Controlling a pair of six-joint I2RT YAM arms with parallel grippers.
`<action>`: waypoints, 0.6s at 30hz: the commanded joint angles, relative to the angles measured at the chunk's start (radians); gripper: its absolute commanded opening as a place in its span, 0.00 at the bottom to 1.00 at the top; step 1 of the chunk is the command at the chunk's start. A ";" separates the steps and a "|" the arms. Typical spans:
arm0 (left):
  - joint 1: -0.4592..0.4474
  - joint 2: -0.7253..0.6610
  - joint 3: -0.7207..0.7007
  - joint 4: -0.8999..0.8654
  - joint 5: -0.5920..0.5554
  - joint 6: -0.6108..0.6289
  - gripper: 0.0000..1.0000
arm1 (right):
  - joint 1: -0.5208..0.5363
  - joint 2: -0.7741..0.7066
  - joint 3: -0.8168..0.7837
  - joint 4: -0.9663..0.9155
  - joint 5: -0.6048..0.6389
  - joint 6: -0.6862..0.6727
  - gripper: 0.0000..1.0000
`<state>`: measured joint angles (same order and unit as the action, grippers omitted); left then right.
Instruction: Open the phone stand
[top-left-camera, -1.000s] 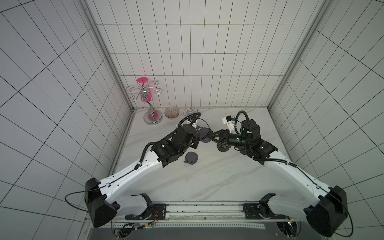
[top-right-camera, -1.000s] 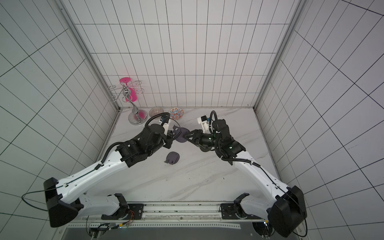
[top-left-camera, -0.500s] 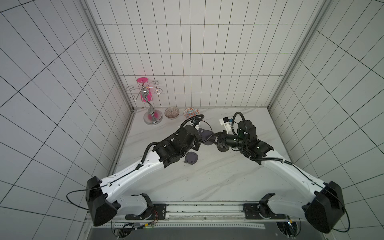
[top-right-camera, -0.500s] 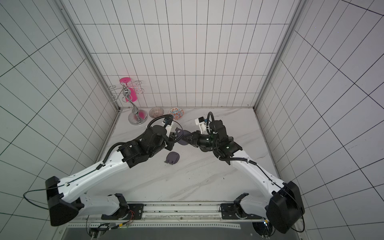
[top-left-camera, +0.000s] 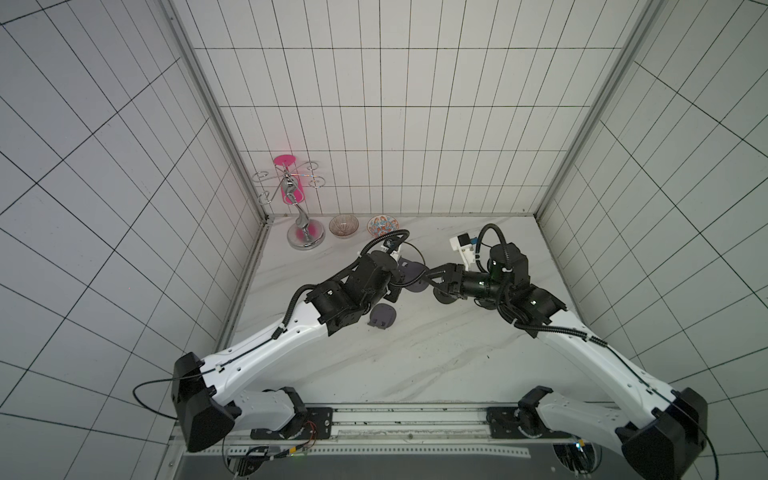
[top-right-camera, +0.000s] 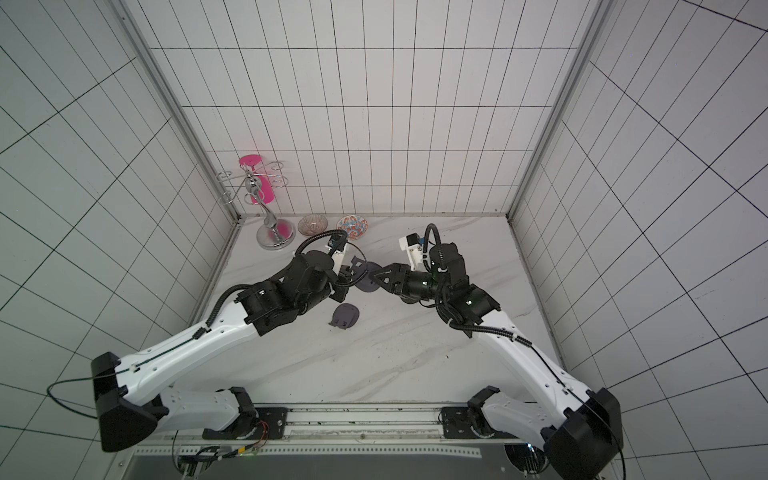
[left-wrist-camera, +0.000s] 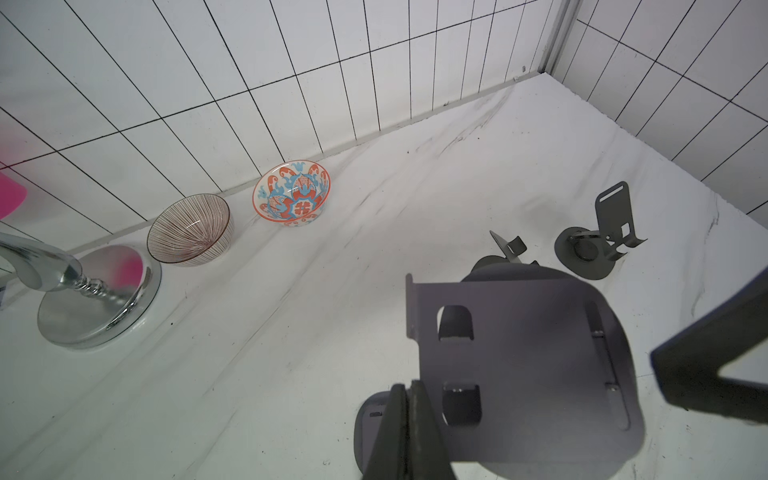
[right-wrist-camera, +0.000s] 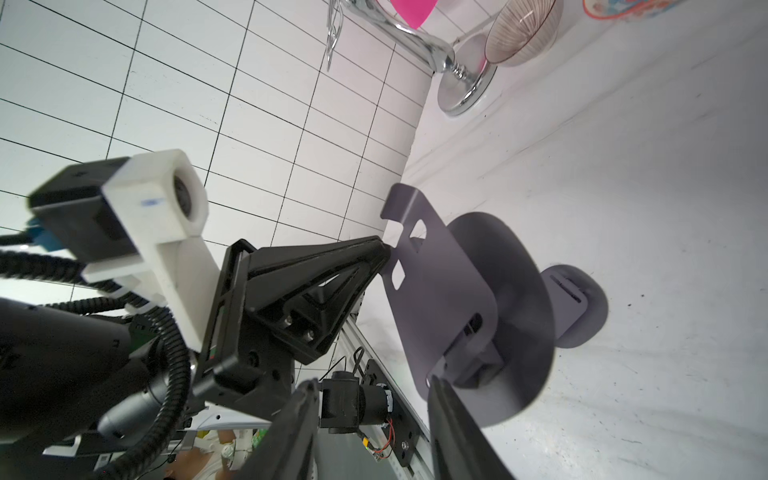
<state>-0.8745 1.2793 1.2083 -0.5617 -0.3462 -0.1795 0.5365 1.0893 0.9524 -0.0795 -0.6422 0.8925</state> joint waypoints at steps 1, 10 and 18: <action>-0.001 -0.010 0.033 0.037 -0.007 -0.005 0.00 | -0.015 -0.012 0.009 -0.069 0.030 -0.028 0.47; -0.001 -0.017 0.046 0.029 -0.005 -0.003 0.00 | -0.023 0.025 0.022 -0.101 0.031 -0.075 0.46; -0.003 -0.021 0.043 0.036 0.030 0.007 0.00 | -0.024 0.032 0.029 -0.064 0.032 -0.075 0.46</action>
<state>-0.8742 1.2793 1.2190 -0.5655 -0.3431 -0.1757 0.5232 1.1152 0.9531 -0.1596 -0.6117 0.8314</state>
